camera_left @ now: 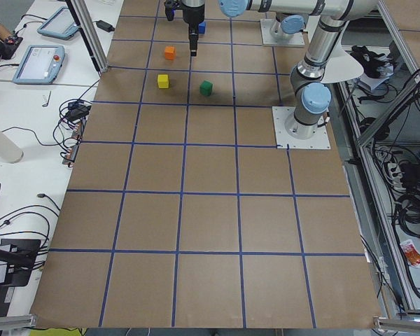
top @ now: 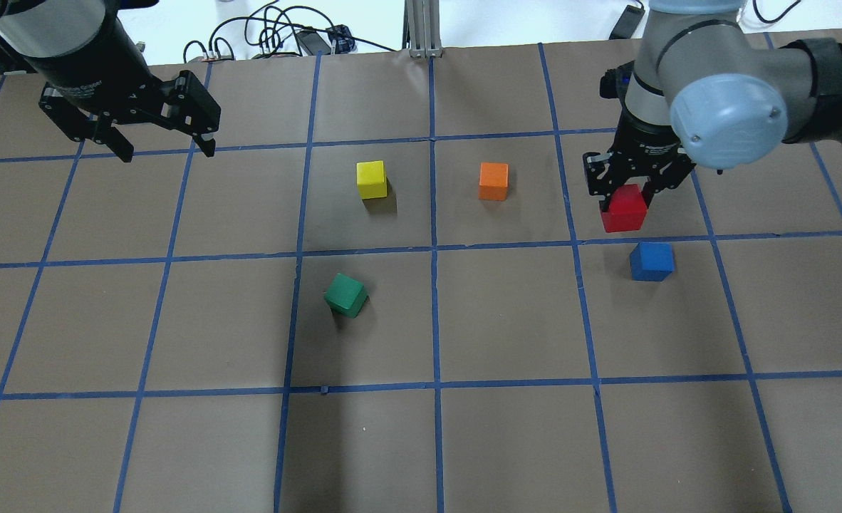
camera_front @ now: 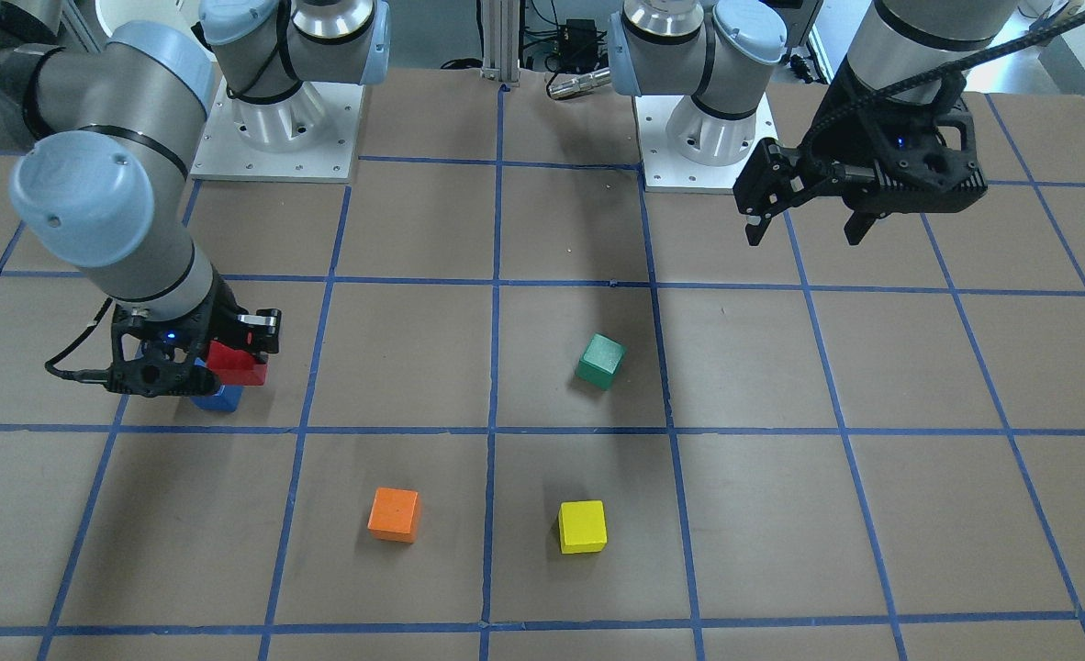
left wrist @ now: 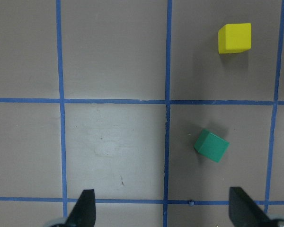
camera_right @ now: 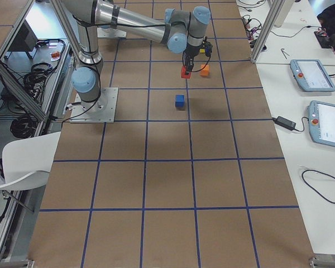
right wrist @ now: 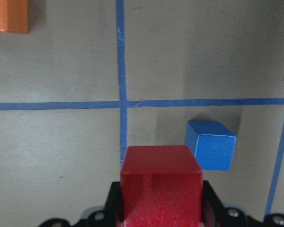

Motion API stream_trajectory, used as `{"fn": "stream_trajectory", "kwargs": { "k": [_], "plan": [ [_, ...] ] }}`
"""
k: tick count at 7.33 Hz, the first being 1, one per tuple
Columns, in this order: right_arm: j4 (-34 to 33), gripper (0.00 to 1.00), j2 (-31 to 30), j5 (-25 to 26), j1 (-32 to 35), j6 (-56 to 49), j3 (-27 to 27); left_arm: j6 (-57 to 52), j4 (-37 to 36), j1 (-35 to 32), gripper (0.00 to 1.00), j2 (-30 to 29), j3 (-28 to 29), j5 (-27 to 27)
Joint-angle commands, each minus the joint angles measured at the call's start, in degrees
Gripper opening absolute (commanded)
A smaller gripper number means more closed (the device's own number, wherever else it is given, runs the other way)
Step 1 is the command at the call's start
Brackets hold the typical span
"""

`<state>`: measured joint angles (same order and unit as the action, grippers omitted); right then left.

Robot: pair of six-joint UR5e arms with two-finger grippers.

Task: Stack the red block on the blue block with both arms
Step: 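Lift the red cube with the right gripper and carry it over the blue cube, then lower the red cube onto the blue cube with the right gripper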

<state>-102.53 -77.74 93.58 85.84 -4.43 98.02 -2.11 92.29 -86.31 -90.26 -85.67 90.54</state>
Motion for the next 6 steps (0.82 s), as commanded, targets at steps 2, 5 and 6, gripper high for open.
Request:
{"fn": "stream_trajectory", "kwargs": {
  "k": [2,5,6],
  "plan": [
    [-7.2,0.00,-0.7,0.2,-7.3,-8.4,7.3,0.0,0.0,0.0,1.00,0.0,0.0,0.0],
    [-16.1,0.00,-2.3,0.4,-8.2,-9.2,13.4,0.0,0.0,0.0,1.00,0.0,0.1,0.0],
    [-16.1,0.00,-2.3,0.3,-8.1,-9.2,13.5,0.0,0.0,0.0,1.00,0.0,0.0,0.1]
  ]
}}
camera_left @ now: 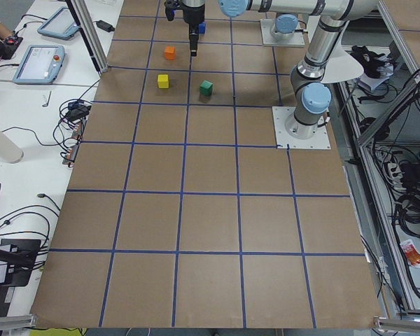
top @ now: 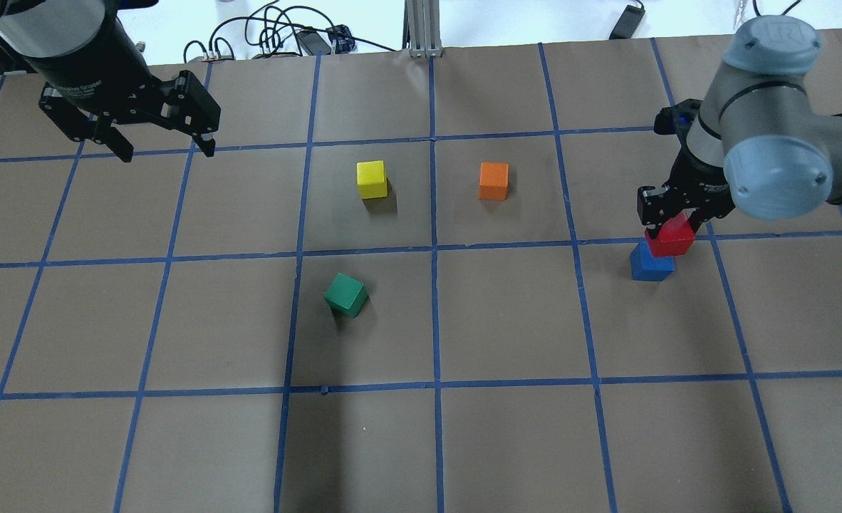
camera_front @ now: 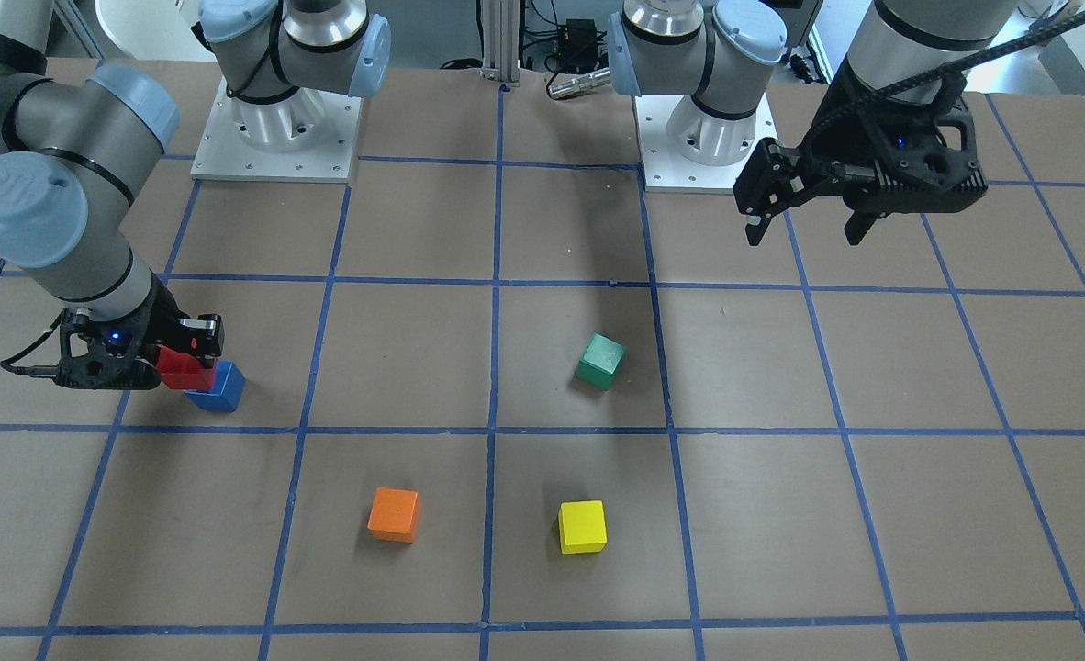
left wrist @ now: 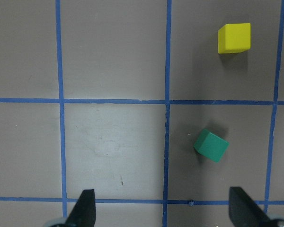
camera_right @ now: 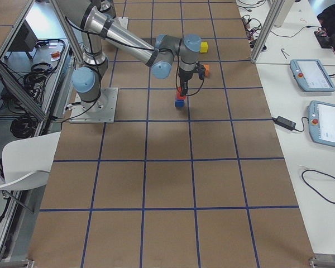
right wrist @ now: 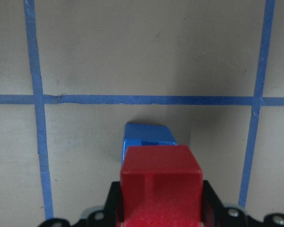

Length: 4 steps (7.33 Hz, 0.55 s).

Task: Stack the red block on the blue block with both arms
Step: 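Lower the red cube onto the blue cube with the right gripper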

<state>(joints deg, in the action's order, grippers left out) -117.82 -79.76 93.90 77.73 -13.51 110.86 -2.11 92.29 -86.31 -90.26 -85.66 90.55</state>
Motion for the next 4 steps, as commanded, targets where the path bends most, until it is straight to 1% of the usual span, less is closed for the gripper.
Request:
{"fn": "stream_trajectory", "kwargs": {
  "k": [1,4],
  "plan": [
    [-0.5,0.00,-0.3,-0.4,0.0,0.0,0.8,0.0,0.0,0.0,1.00,0.0,0.0,0.1],
    [-0.7,0.00,0.4,-0.4,0.0,-0.2,0.8,0.0,-0.1,0.0,1.00,0.0,-0.1,0.1]
  ]
}}
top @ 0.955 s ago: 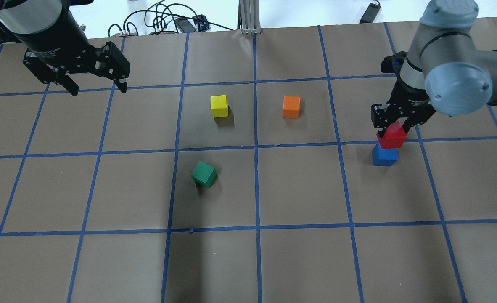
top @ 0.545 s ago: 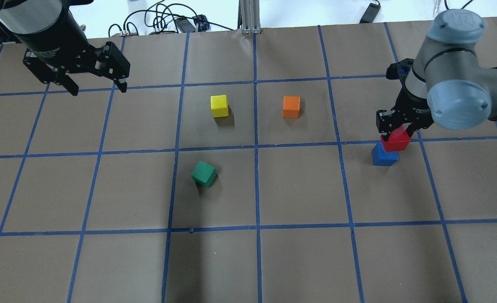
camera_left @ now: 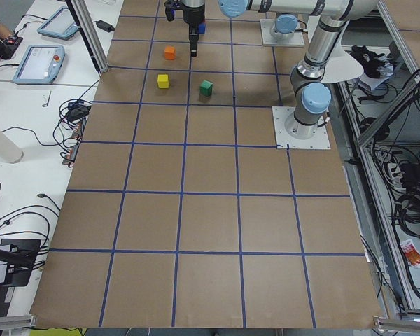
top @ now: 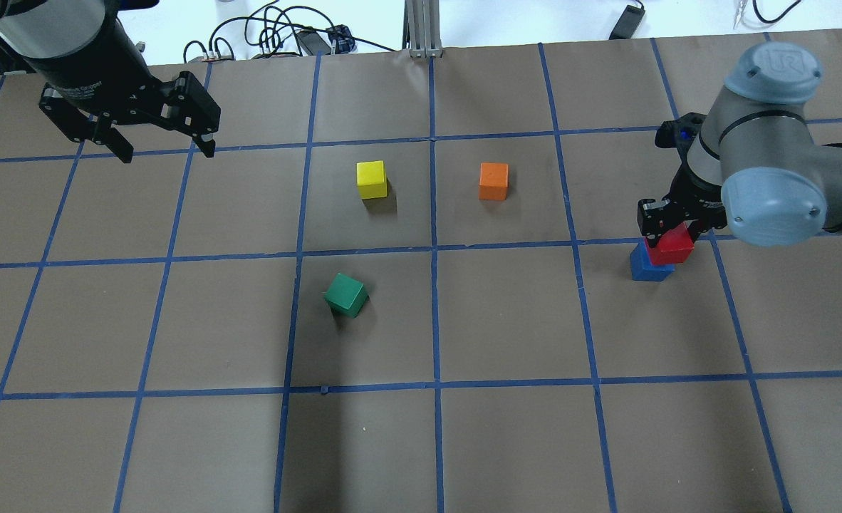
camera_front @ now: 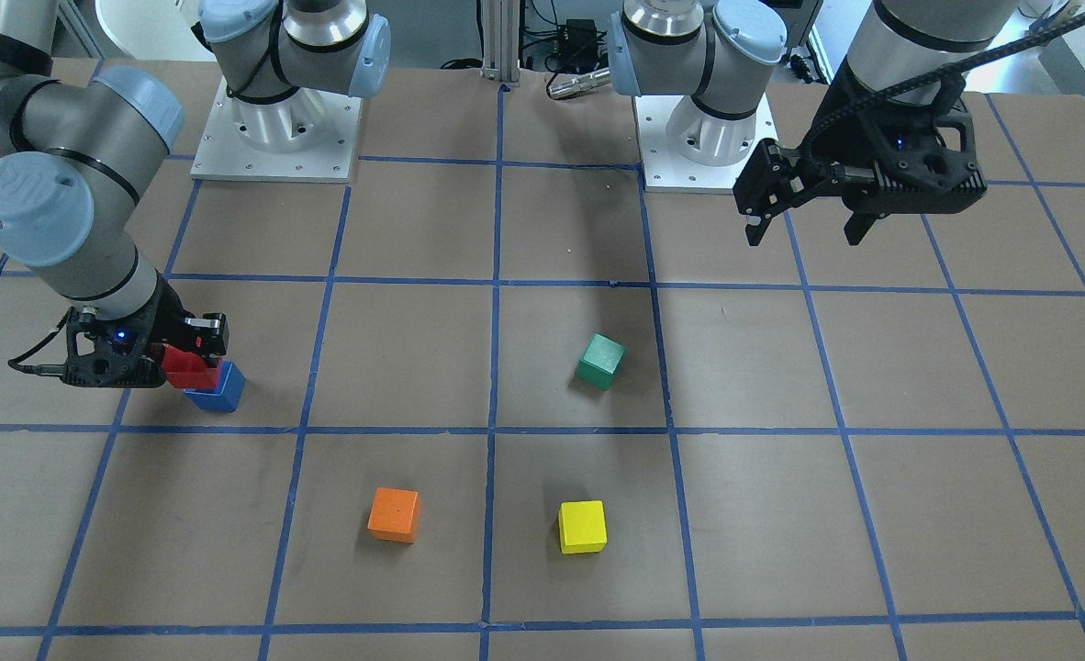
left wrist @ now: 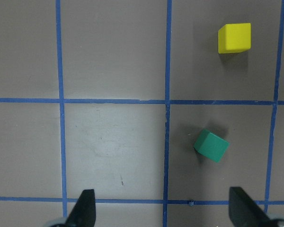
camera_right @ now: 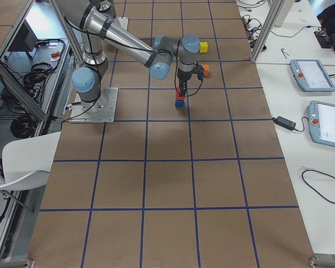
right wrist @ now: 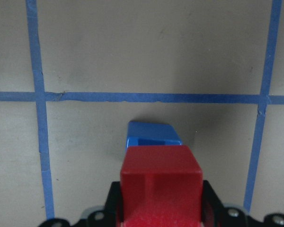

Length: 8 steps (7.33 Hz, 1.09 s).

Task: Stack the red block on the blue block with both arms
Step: 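Lower the red cube onto the blue cube with the right gripper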

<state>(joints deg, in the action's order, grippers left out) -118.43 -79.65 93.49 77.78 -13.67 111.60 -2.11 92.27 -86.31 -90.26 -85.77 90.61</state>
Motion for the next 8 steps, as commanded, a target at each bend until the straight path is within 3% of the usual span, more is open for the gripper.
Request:
{"fn": "stream_trajectory", "kwargs": {
  "k": [1,3,6,8],
  "plan": [
    [-0.1,0.00,0.2,0.0,0.0,0.0,0.0,0.0,-0.1,0.0,1.00,0.0,-0.1,0.0],
    [0.1,0.18,0.3,-0.8,0.0,0.0,0.0,0.0,-0.1,0.0,1.00,0.0,0.1,-0.1],
    [0.1,0.27,0.4,-0.6,0.0,0.0,0.1,0.0,-0.1,0.0,1.00,0.0,0.2,-0.1],
    [0.2,0.56,0.4,-0.4,0.0,-0.1,0.1,0.0,-0.1,0.1,1.00,0.0,0.2,-0.2]
  ]
}}
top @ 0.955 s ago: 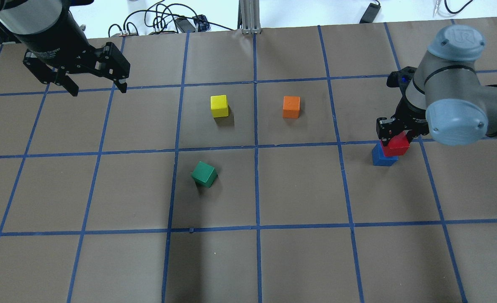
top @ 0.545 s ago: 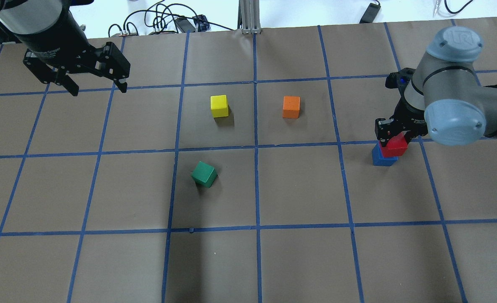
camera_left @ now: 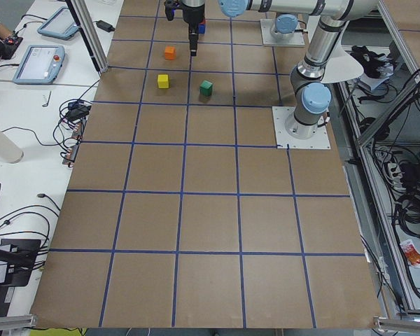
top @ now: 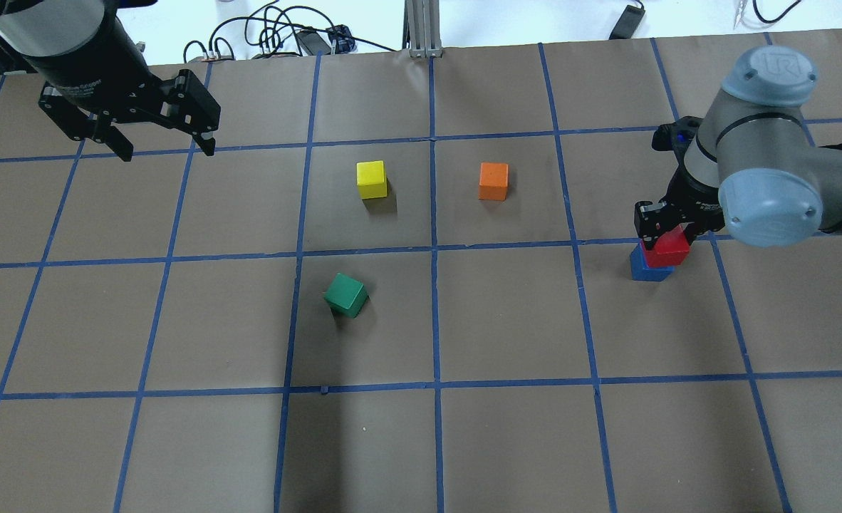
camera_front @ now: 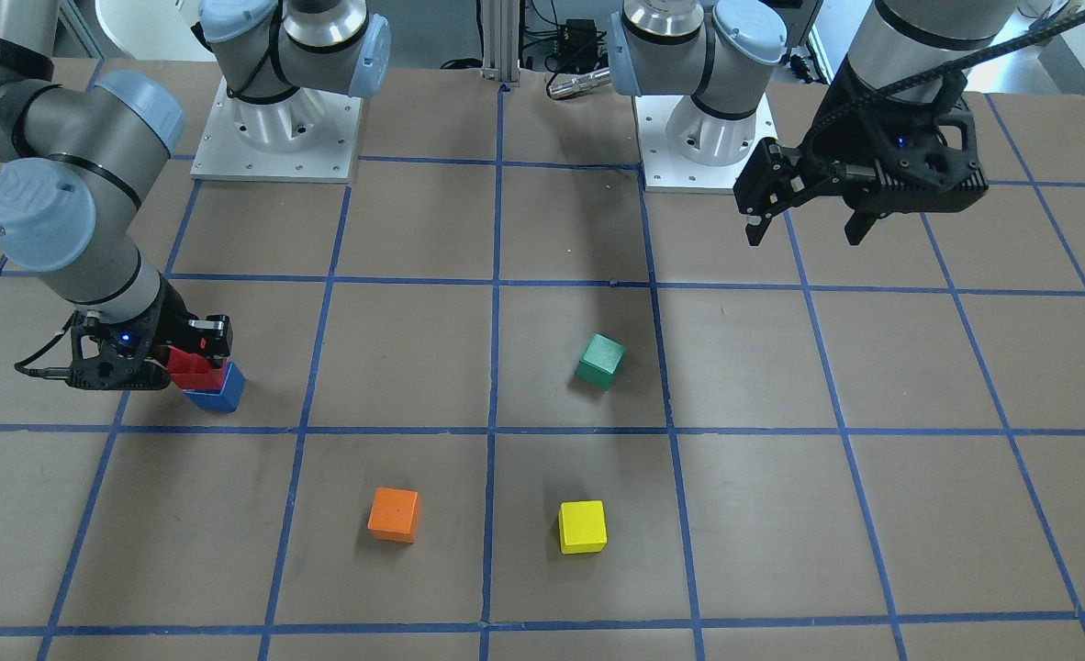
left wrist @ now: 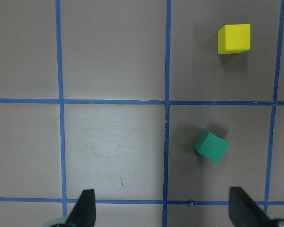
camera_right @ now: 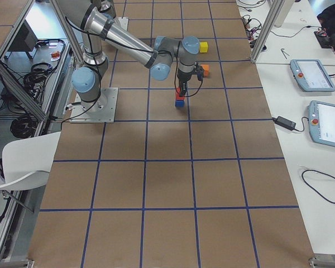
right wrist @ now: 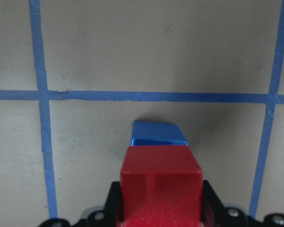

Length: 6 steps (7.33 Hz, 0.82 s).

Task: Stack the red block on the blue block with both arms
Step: 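Open the right gripper and raise it off the stack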

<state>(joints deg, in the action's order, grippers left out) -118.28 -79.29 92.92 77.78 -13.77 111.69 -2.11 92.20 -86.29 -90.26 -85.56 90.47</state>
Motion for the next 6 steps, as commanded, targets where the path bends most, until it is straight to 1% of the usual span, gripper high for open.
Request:
{"fn": "stream_trajectory", "kwargs": {
  "k": [1,2,3,4,6],
  "plan": [
    [0.1,0.67,0.0,0.2,0.0,0.0,0.1,0.0,0.0,0.0,1.00,0.0,0.0,0.1],
    [-0.8,0.81,0.0,0.1,0.0,-0.1,2.0,0.0,0.0,0.1,1.00,-0.1,0.0,0.0],
    [-1.8,0.91,-0.1,0.1,0.0,0.0,3.3,0.1,0.0,0.1,1.00,0.0,0.0,0.1],
    [-3.1,1.00,-0.4,0.7,0.0,0.0,3.0,0.0,-0.1,0.1,1.00,-0.1,0.0,0.0],
    [-2.2,1.00,-2.0,0.6,-0.1,-0.3,2.7,0.0,-0.1,0.1,1.00,-0.1,0.0,0.0]
  ]
}}
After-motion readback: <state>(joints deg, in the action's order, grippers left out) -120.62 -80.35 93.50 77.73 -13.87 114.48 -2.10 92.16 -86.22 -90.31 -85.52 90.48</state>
